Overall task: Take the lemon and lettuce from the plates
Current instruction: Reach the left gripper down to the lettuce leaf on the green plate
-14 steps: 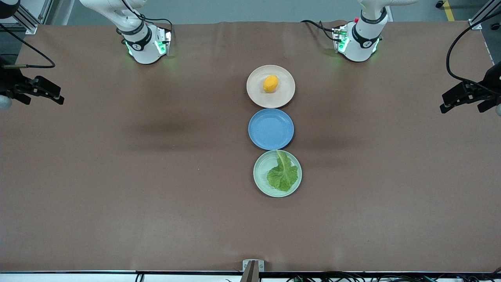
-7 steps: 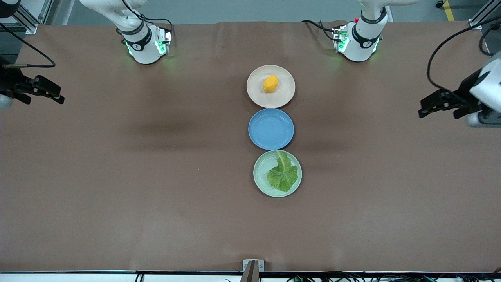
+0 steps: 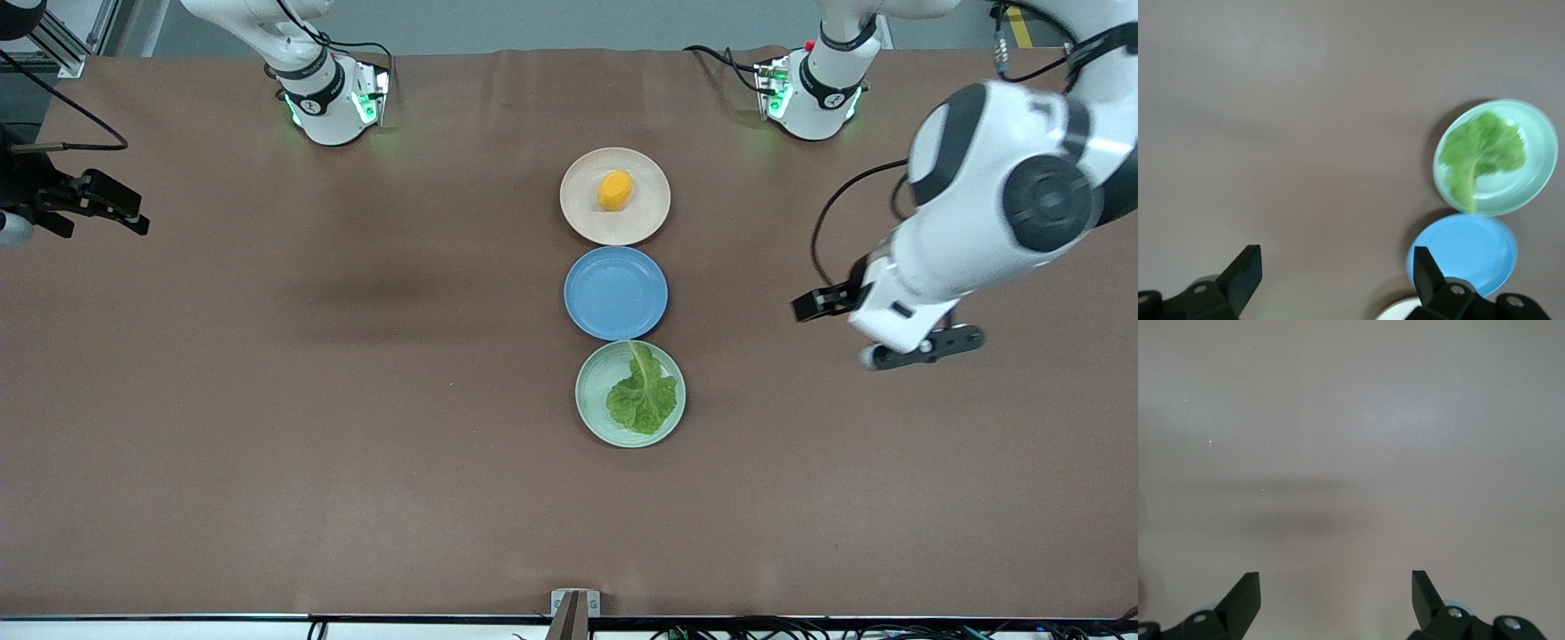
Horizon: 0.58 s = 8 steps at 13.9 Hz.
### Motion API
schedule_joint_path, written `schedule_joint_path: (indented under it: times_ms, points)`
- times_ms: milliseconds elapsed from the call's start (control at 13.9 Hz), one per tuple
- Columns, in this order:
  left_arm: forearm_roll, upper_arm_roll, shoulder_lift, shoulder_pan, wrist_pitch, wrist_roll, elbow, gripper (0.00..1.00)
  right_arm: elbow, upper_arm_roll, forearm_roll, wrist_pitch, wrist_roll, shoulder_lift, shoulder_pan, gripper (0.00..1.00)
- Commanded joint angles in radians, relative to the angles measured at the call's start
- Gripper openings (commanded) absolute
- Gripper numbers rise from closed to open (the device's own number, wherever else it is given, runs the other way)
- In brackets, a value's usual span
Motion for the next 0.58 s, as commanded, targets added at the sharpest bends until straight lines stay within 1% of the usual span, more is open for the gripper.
schedule_joint_path:
  times_ms: [0, 72, 216, 361, 505]
  points:
    - [0.001, 0.006, 0.065, -0.065, 0.096, -0.215, 0.024, 1.0, -0.034, 0.006, 0.025, 0.011, -0.019, -0.034, -0.008, 1.0]
    - [0.016, 0.006, 0.091, -0.099, 0.136, -0.289, 0.024, 1.0, -0.034, 0.006, 0.032, 0.011, -0.019, -0.034, -0.009, 1.0]
    - [0.018, 0.006, 0.152, -0.133, 0.198, -0.516, 0.025, 1.0, -0.034, 0.006, 0.035, 0.011, -0.017, -0.034, -0.008, 1.0]
    - [0.027, 0.006, 0.211, -0.186, 0.322, -0.691, 0.024, 1.0, -0.033, 0.006, 0.035, 0.009, -0.017, -0.034, -0.008, 1.0]
    - [0.028, 0.008, 0.269, -0.22, 0.418, -0.892, 0.024, 1.0, -0.031, 0.006, 0.034, 0.003, -0.017, -0.031, -0.008, 1.0]
